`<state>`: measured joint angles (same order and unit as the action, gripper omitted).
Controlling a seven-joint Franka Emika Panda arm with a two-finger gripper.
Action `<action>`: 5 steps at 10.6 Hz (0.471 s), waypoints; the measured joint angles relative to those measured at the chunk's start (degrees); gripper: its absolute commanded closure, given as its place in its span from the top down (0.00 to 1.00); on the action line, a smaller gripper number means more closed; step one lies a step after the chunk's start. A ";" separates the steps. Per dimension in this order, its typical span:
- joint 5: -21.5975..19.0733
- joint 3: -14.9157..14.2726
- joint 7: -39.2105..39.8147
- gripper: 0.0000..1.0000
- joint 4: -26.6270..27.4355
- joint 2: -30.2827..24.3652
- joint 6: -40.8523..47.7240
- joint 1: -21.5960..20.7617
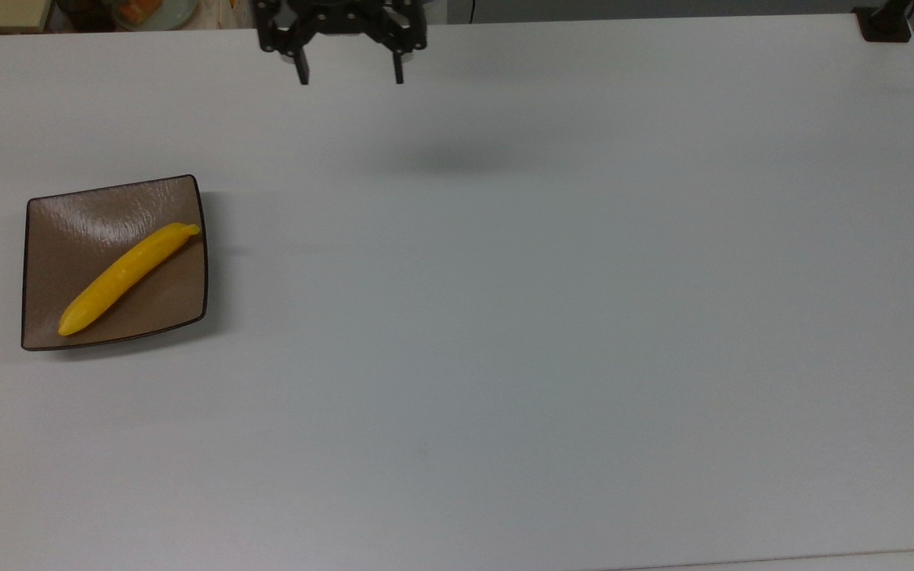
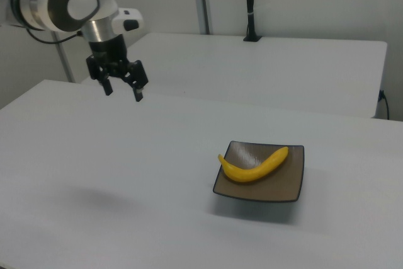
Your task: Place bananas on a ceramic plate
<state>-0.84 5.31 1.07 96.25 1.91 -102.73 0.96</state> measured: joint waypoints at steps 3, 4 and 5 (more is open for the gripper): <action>0.91 2.00 -3.36 1.00 1.43 0.03 0.34 -0.32; 1.51 2.05 -3.80 1.00 1.62 0.03 0.34 -0.51; 1.77 2.07 -3.89 1.00 1.73 0.04 0.34 -0.55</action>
<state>0.93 7.38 -2.82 97.97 1.95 -102.39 0.41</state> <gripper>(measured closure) 0.000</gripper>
